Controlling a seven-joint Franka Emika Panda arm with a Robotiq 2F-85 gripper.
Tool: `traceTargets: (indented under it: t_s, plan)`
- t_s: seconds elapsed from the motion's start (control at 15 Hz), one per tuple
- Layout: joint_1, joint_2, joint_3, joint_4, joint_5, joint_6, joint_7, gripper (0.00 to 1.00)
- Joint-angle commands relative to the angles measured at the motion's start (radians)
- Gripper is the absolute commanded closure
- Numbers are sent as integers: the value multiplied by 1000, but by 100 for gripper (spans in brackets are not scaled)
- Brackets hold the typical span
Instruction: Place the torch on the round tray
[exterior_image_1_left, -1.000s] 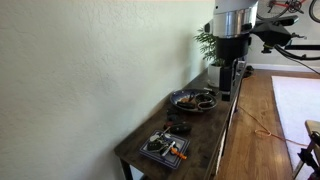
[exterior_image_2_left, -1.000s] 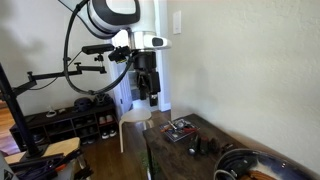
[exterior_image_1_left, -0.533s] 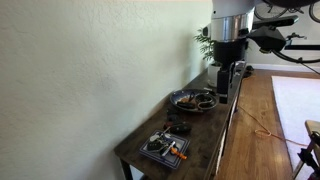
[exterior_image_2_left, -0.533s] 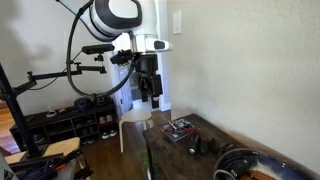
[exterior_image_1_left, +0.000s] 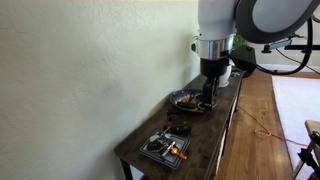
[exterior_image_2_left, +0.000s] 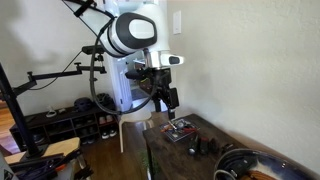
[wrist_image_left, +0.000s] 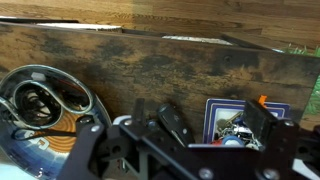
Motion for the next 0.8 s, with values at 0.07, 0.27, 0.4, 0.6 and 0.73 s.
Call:
traceTargets:
  t_s: [0.07, 0.27, 0.4, 0.6, 0.73]
  plan:
    - [0, 138, -32, 93, -21, 61, -91, 0]
    - [5, 195, -41, 146, -22, 68, -149, 0]
    - [12, 181, -41, 132, -6, 48, -131, 0]
    - [13, 204, -41, 162, -6, 48, -146, 0]
    - [13, 205, -41, 163, -6, 48, -149, 0]
